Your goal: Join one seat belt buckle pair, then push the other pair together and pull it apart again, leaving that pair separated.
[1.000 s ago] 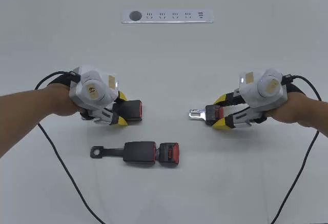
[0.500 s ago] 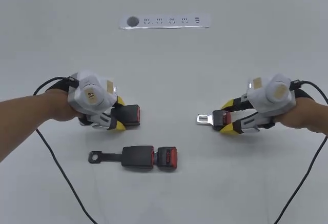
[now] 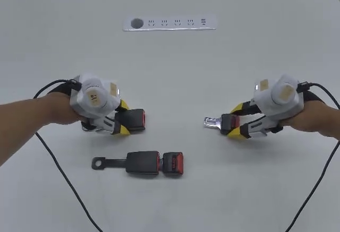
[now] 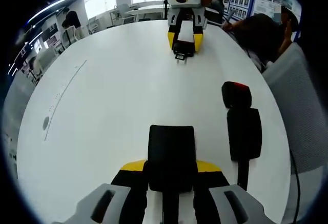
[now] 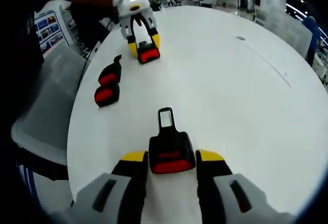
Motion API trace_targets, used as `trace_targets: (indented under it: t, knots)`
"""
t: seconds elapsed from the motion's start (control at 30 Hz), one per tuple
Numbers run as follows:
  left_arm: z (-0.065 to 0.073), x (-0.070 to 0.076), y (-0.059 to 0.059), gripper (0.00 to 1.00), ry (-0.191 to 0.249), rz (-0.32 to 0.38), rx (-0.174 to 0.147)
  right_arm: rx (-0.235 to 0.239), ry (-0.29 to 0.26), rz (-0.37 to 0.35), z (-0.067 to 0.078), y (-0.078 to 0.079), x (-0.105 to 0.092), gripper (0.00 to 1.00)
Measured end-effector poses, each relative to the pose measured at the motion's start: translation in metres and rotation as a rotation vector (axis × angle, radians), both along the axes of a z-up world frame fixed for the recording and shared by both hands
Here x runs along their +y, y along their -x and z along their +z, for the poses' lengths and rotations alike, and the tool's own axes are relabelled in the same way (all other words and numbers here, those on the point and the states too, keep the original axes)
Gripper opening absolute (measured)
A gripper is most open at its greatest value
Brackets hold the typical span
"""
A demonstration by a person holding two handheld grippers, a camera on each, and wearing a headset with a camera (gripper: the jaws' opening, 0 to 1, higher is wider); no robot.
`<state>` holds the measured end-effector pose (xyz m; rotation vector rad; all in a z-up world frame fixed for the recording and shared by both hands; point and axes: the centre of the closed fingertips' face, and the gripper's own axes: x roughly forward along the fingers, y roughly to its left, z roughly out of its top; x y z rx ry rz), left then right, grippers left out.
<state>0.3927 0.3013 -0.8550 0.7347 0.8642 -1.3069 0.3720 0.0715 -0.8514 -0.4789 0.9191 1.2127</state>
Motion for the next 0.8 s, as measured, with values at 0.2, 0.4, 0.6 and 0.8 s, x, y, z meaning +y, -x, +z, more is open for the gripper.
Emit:
trace_targets:
  t: [0.2, 0.4, 0.6, 0.8]
  knots:
    - [0.022, -0.01, -0.003, 0.53, 0.118, 0.13, 0.019, -0.099, -0.096, -0.113, 0.022, -0.016, 0.003, 0.56]
    - [0.048, -0.005, -0.017, 0.78, 0.214, 0.326, -0.007, -0.203, -0.182, -0.272, 0.046, -0.031, 0.003, 0.8]
    - [0.078, 0.006, -0.022, 0.97, 0.346, 0.521, -0.056, -0.253, -0.242, -0.491, 0.063, -0.034, 0.002, 0.91]
    - [0.094, 0.025, -0.002, 1.0, 0.388, 0.629, -0.065, -0.383, -0.219, -0.568, 0.08, -0.024, 0.003, 1.0]
